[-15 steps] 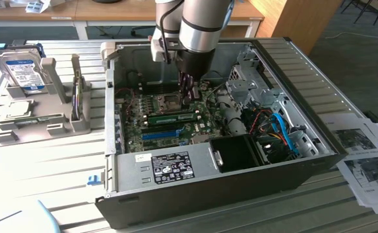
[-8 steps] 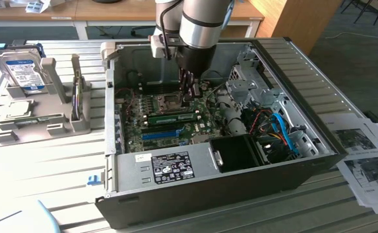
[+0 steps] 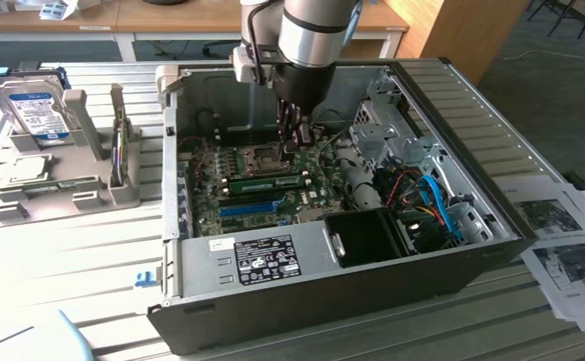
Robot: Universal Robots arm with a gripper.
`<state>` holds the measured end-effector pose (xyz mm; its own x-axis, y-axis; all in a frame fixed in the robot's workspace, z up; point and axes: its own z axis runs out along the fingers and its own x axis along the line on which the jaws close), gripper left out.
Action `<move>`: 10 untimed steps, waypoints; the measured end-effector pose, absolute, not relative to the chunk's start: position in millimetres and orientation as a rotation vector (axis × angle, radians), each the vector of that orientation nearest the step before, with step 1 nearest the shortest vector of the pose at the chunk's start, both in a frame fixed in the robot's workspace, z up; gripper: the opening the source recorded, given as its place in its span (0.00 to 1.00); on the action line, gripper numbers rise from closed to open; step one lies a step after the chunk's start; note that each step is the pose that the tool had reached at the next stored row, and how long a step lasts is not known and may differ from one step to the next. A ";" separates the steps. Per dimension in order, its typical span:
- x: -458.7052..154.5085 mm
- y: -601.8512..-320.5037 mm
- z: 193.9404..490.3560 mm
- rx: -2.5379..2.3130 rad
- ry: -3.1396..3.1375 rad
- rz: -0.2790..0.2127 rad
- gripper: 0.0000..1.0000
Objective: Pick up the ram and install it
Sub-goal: 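Insert the ram into the slot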
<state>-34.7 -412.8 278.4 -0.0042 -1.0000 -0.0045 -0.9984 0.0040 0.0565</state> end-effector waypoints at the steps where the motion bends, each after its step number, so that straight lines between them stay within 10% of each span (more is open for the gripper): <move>1: -34.7 -412.8 279.7 2.190 -2.200 -0.067 0.18; 10: -34.7 -412.8 291.8 2.190 -2.199 -0.067 0.18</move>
